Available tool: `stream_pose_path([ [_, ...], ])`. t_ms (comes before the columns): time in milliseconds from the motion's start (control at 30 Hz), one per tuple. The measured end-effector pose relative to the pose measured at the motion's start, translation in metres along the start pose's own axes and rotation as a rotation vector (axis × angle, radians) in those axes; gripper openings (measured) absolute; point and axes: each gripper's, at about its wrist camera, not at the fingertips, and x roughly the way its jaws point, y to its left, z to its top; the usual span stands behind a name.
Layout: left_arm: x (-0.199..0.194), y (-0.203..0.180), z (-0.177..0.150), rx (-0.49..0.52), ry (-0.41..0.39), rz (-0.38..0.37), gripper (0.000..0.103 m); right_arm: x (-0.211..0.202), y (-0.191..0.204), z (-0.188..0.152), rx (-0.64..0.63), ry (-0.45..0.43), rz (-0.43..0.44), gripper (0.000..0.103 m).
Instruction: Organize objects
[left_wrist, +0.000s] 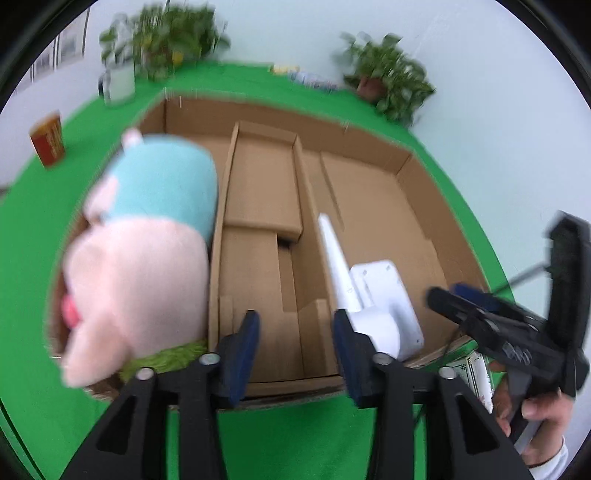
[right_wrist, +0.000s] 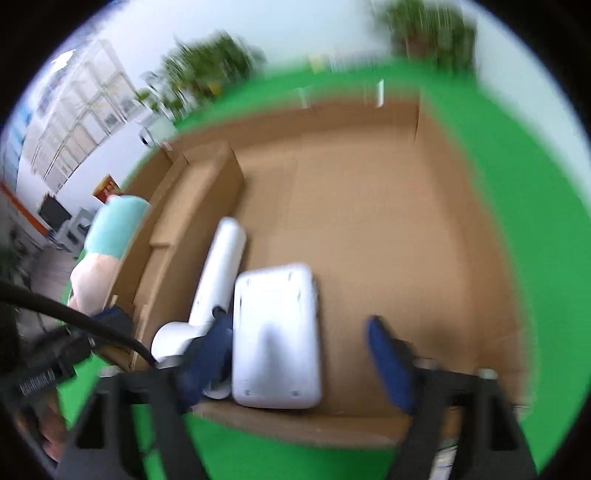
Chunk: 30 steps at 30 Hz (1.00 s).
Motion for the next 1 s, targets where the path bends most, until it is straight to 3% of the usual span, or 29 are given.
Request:
stream_pose_path([
  [67, -0.029, -0.007, -0.007, 0.015, -0.100, -0.008, 0.071, -0.043, 0.032, -0.030, -0.087, -0.154, -0.113, 0.085],
  [133, -0.055, -0.013, -0.017, 0.028, -0.219, -0.014, 0.098, -0.077, 0.055, -0.067, -0.125, -0.238, -0.148, 0.087],
  [200, -0.075, -0.023, -0.031, 0.066, -0.315, -0.011, 0.102, -0.096, 0.069, -0.097, -0.137, -0.251, -0.159, 0.090],
  [300, -0.076, -0.045, -0.050, 0.153, -0.340, -0.015, 0.102, -0.111, 0.064, -0.139, -0.135, -0.184, -0.195, 0.090],
  [367, -0.066, -0.063, -0.062, 0.202, -0.314, -0.056, 0.102, -0.109, 0.053, -0.154, -0.107, -0.102, -0.186, 0.091],
  [500, -0.031, -0.093, -0.084, 0.226, -0.185, -0.166, 0.102, -0.086, 0.033, -0.180, -0.062, 0.048, -0.177, 0.090],
  [567, -0.014, -0.105, -0.095, 0.216, -0.121, -0.214, 0.102, -0.081, 0.034, -0.187, -0.052, 0.076, -0.157, 0.082],
  [633, -0.002, -0.113, -0.108, 0.202, -0.064, -0.254, 0.102, -0.084, 0.038, -0.192, -0.024, 0.084, -0.120, 0.069],
  [700, 0.004, -0.117, -0.120, 0.193, -0.012, -0.312, 0.102, -0.090, 0.051, -0.195, -0.024, 0.081, -0.047, 0.069],
  [767, 0.009, -0.116, -0.128, 0.174, 0.037, -0.359, 0.102, -0.097, 0.064, -0.202, -0.059, 0.062, -0.017, 0.076],
  [833, 0.018, -0.115, -0.133, 0.163, 0.080, -0.382, 0.101, -0.103, 0.071, -0.205, -0.077, 0.034, -0.049, 0.085],
  [1000, 0.041, -0.120, -0.134, 0.104, 0.192, -0.385, 0.099, -0.096, 0.074, -0.206, -0.055, 0.040, -0.043, 0.085],
])
